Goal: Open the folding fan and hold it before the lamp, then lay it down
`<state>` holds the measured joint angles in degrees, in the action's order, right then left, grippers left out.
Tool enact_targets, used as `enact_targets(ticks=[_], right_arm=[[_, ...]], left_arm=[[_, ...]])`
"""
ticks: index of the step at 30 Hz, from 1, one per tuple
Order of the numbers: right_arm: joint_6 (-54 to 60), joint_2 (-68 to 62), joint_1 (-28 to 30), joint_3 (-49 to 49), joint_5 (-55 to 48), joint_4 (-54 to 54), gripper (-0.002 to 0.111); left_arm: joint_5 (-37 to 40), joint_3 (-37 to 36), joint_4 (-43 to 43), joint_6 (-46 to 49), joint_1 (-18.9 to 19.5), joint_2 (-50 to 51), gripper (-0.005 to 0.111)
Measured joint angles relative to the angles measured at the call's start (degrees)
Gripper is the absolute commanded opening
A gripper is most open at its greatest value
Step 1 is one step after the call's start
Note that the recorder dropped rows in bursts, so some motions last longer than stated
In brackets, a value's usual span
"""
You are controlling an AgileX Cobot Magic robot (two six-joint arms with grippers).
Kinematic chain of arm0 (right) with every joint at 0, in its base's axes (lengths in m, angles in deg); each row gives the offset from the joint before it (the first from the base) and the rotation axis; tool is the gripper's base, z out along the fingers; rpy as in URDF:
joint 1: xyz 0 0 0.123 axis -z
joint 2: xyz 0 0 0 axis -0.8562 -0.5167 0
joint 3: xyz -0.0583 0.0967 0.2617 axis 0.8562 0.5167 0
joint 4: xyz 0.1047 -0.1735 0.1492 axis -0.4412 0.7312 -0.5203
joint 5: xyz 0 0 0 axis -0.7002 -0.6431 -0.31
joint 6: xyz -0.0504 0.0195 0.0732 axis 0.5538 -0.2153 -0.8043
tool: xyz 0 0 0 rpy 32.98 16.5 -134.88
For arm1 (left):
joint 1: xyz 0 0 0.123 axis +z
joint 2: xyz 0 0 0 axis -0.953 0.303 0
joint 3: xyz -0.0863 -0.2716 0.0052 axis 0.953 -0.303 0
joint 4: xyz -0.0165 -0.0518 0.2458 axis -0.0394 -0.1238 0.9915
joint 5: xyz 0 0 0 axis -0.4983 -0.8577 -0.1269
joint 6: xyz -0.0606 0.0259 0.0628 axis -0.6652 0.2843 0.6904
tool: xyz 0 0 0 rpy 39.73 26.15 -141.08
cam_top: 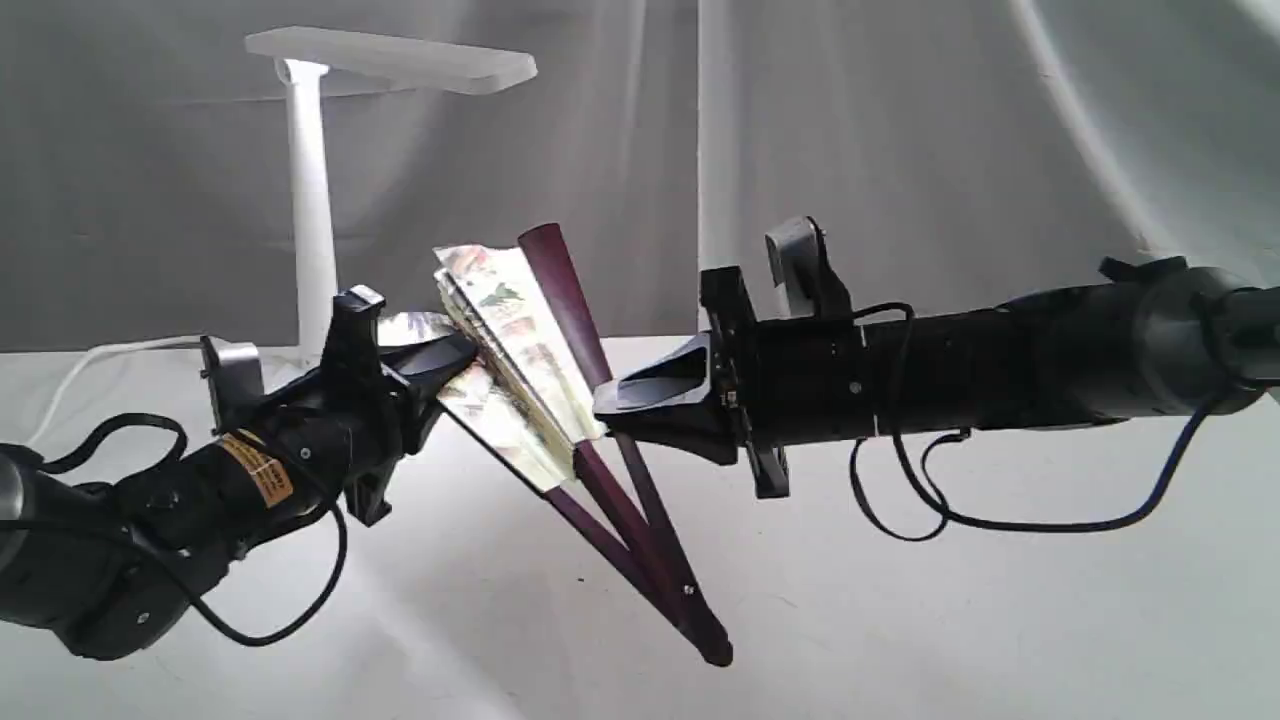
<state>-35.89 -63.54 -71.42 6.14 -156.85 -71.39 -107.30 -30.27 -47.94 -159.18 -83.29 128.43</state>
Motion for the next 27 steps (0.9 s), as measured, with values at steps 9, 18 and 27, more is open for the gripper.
enact_targets(ticks=[9, 18, 27], right_arm=[[0.00, 0.00, 0.00, 0.00, 0.00, 0.00, 0.000], [0.00, 0.00, 0.00, 0.00, 0.00, 0.00, 0.000], [0.00, 0.00, 0.00, 0.00, 0.00, 0.12, 0.004]], left_arm=[[-0.10, 0.00, 0.00, -0.10, 0.00, 0.00, 0.000], [-0.14, 0.00, 0.00, -0.10, 0.00, 0.00, 0.000], [-0.14, 0.00, 0.23, -0.24, 0.00, 0.00, 0.000]])
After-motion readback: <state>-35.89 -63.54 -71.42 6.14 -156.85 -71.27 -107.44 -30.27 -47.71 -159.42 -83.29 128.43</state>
